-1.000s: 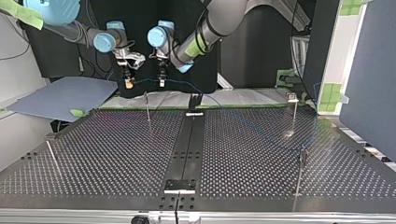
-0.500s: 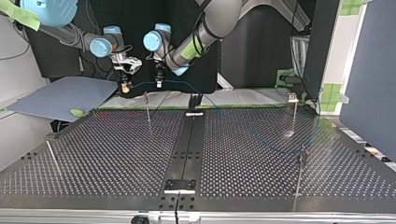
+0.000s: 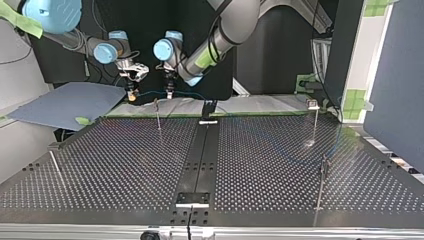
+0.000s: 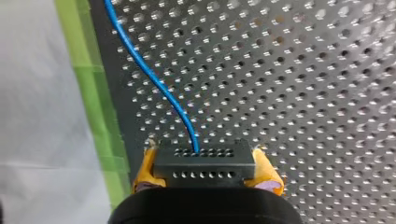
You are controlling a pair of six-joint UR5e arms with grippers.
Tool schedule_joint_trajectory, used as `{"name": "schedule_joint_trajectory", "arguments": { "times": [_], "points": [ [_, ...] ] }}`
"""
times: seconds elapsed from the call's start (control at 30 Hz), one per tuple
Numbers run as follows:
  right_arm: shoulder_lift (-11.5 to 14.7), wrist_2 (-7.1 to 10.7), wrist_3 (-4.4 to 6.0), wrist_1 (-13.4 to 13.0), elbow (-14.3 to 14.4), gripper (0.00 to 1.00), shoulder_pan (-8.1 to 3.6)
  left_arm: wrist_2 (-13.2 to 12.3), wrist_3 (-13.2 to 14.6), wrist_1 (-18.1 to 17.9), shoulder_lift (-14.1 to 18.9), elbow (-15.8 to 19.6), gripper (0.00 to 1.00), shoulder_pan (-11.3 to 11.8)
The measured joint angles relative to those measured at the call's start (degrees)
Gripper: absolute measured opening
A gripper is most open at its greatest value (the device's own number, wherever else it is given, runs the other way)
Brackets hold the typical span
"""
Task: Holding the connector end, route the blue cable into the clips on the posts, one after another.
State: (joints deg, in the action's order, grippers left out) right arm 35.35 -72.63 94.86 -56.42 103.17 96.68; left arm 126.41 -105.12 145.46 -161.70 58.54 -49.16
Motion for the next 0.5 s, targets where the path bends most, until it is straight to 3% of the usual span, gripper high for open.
{"name": "schedule_joint_trajectory", "arguments": {
  "times": [0.27,0.5],
  "points": [
    [-1.2,0.46,-0.03,0.4,-1.2,0.0,-1.0,-1.5,0.3,2.1,-1.0,-1.1,0.0,0.9],
    [-1.2,1.94,0.29,0.5,-2.0,0.0,-1.58,-2.1,0.2,2.9,-1.0,-1.9,0.0,0.7]
  ]
}}
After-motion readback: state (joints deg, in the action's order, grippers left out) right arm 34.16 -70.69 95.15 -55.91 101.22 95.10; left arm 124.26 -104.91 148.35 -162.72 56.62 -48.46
